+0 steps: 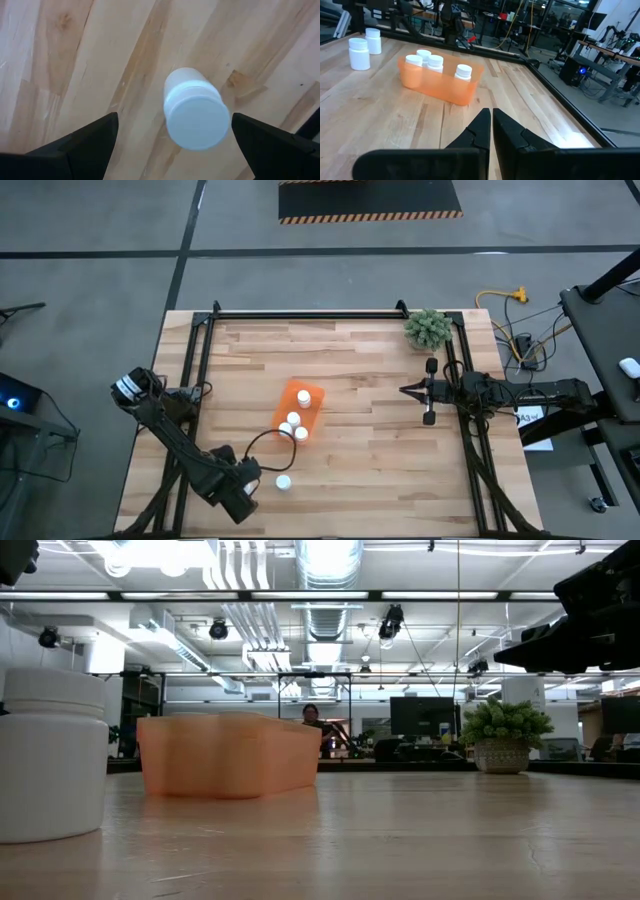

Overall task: Pick and place pill bottles into a basket
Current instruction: Put the left white medicine bottle into the orange bin

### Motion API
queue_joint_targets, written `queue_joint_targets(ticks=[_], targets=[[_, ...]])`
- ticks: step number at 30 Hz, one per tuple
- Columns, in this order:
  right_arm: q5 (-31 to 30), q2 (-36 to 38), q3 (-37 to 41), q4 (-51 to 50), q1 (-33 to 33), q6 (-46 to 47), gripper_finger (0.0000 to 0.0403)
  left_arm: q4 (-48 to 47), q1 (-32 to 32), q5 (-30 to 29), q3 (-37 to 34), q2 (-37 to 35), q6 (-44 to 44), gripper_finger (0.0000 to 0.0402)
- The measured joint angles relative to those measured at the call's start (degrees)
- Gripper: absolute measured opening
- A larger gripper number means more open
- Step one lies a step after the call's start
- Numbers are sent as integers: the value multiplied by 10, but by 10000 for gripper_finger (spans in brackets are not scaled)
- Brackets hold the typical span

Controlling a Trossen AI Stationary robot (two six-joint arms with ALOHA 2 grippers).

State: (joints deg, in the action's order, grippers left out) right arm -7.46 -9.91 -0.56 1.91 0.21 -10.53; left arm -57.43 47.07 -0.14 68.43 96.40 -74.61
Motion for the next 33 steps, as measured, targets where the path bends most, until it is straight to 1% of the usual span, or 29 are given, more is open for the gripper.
queue_joint_targets(ticks=[4, 7, 11, 18, 20, 23, 28, 33], targets=[[0, 0, 0, 0, 0, 0, 9, 0, 0, 0, -5, 0, 0, 366], [0, 0, 0, 0, 0, 0, 9, 2, 0, 0, -6, 0, 1, 344], [0, 0, 0, 0, 0, 0, 9, 12, 0, 0, -6, 0, 12, 288], [0, 0, 0, 0, 0, 0, 9, 39, -1, -1, -6, 0, 29, 164], [0, 0, 0, 0, 0, 0, 9, 40, -1, -2, -6, -1, 34, 142], [0, 0, 0, 0, 0, 0, 9, 40, -1, -4, -6, -1, 36, 141], [0, 0, 0, 0, 0, 0, 9, 28, -6, -10, -1, -4, 65, 141], [0, 0, 0, 0, 0, 0, 9, -4, -19, -19, 2, -33, 83, 141]])
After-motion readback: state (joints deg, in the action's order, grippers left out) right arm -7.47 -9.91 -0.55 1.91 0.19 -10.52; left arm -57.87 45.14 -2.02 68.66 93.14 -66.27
